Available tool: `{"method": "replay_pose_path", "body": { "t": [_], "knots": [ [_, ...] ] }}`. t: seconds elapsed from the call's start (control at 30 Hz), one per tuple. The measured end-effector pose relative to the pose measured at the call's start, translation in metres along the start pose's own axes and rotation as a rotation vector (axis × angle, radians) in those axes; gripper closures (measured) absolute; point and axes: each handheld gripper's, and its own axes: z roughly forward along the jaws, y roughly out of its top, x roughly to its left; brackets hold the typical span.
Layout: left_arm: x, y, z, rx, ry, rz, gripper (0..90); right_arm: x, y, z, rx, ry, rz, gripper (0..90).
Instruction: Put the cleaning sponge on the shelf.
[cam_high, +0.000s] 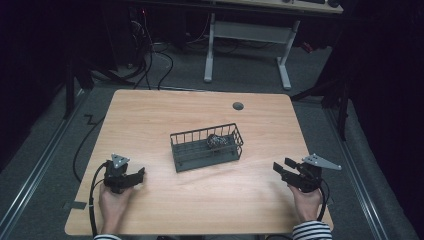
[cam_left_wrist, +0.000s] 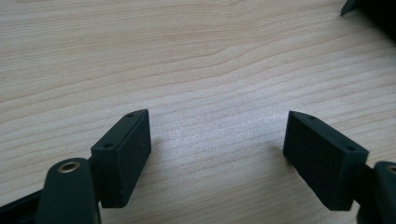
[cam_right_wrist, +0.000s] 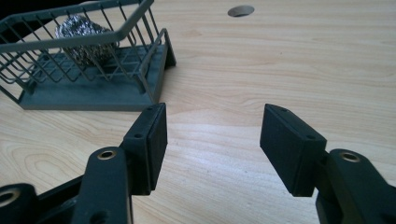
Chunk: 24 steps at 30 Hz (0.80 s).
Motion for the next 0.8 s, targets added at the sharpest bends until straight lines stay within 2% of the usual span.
{"method": "replay_pose_path", "body": {
  "t": [0.1,0.6,0.7,0.8],
  "knots": [
    [0.000,0.000,0.000,-0.001,0.001,0.000,23.8,0.001,-0.004,0.009,0.013,-0.001,-0.001,41.4],
    [0.000,0.000,0.000,0.001,-0.004,0.000,24.0,-0.003,-0.021,0.029,0.079,-0.029,0.013,39.4],
    [0.000,0.000,0.000,0.000,-0.004,-0.001,24.1,-0.002,-0.025,0.033,0.106,-0.047,-0.018,39.1],
    [0.000,0.000,0.000,0.000,-0.004,0.000,24.1,-0.002,-0.028,0.034,0.113,-0.054,-0.016,39.0]
  ]
}}
